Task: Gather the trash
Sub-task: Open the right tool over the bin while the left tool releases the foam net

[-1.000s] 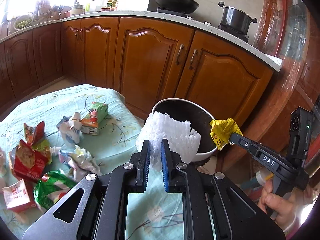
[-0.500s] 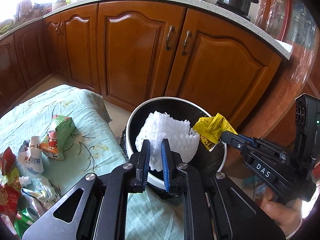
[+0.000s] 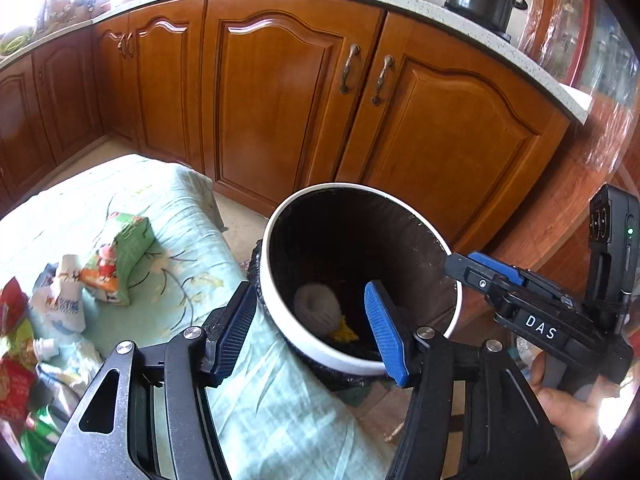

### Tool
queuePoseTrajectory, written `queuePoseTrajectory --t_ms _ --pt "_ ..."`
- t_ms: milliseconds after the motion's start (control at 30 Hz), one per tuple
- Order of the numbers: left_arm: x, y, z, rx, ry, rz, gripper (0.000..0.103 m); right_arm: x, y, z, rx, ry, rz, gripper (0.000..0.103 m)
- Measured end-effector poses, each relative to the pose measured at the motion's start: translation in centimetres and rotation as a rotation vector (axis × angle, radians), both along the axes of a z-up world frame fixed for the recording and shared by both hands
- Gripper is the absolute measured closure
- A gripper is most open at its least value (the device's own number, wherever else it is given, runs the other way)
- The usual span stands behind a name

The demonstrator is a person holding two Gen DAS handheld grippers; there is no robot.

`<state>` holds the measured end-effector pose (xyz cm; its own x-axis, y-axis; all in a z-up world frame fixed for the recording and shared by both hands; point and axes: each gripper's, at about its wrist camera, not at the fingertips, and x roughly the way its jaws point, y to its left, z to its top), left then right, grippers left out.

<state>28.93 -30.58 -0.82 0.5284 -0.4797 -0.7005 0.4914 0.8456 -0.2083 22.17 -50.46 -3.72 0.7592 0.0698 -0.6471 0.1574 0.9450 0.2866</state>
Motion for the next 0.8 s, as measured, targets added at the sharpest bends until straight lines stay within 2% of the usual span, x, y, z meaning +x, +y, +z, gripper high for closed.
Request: queuePoseTrajectory --t_ms 67,167,433,800 --pt "-0.9 1.2 0.3 -0.017 -0.008 0.018 0.043 -0.7 0.4 0.2 0.029 -0.027 0.003 0.024" --pt "-2.5 3.4 0.5 -0.031 -0.028 0.057 0.037 -2.2 1.5 0.4 0.08 -0.072 0.006 0.01" --pt "-7.0 10.3 0.7 -0.044 -0.074 0.172 0.031 -3.8 6.6 0.3 0.139 -0.105 0.082 0.007" --pt "-9.4 19.5 0.6 -0.07 -0.08 0.337 0.03 -3.9 13.3 -0.6 0.202 -0.103 0.225 0.007"
